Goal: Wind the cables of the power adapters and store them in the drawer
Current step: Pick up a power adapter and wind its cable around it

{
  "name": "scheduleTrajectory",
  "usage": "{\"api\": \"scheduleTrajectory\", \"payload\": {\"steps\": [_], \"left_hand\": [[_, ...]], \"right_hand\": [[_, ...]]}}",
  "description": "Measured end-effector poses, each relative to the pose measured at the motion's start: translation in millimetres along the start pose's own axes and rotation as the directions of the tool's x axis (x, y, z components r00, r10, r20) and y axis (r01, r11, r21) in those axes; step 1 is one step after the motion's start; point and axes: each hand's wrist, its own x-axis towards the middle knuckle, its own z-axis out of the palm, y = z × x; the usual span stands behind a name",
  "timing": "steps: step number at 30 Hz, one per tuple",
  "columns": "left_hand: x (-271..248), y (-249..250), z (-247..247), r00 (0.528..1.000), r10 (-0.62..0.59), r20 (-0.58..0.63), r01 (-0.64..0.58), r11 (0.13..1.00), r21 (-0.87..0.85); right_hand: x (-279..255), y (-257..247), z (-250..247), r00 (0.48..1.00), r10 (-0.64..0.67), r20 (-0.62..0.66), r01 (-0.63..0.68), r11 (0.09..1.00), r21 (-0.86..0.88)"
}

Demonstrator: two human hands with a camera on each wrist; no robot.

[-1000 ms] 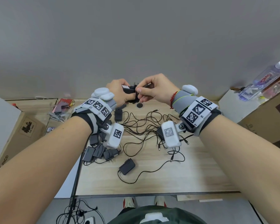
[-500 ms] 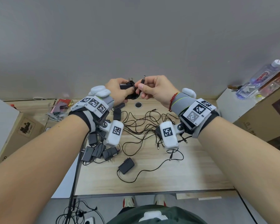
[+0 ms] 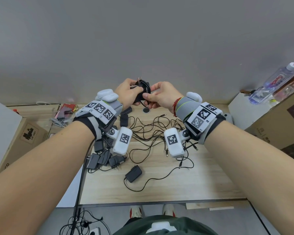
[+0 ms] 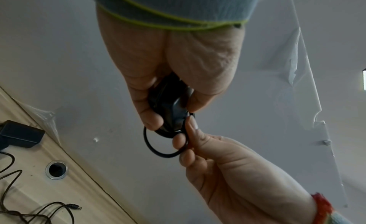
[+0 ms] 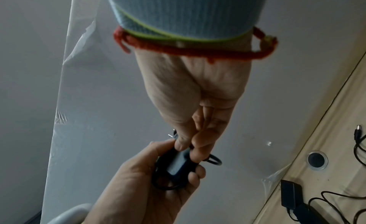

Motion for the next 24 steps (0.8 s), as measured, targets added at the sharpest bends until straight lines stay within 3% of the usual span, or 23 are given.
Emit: {"api": "scheduleTrajectory", "payload": {"steps": [3, 8, 15, 20, 24], "left_hand": [[-3, 1, 1, 0.999, 0.008, 0.041, -0.007, 1.0, -0.01], [-6, 1, 2, 0.997, 0.022, 0.078, -0.019, 0.999, -0.045], [-5, 0, 2, 0.994, 0.055, 0.092, -0.049, 0.997, -0.067], [-5, 1, 5, 0.99, 0.059, 0.129, -0.055, 0.998, -0.037], [-5, 2, 5, 0.993, 0.031, 0.113, -0.022, 0.997, -0.079]], "right_hand": [[3, 0, -1, 0.999, 0.019, -0.041, -0.021, 0.999, -0.05], [10, 5, -5, 0.973, -0.046, -0.228, -0.013, 0.968, -0.25], [9, 4, 0, 0.928, -0.165, -0.334, 0.077, 0.962, -0.262], [12, 8, 0, 0.886, -0.276, -0.373, 0.154, 0.933, -0.325], [11, 9, -3, 0.897, -0.323, -0.302, 0.208, 0.911, -0.357]]}}
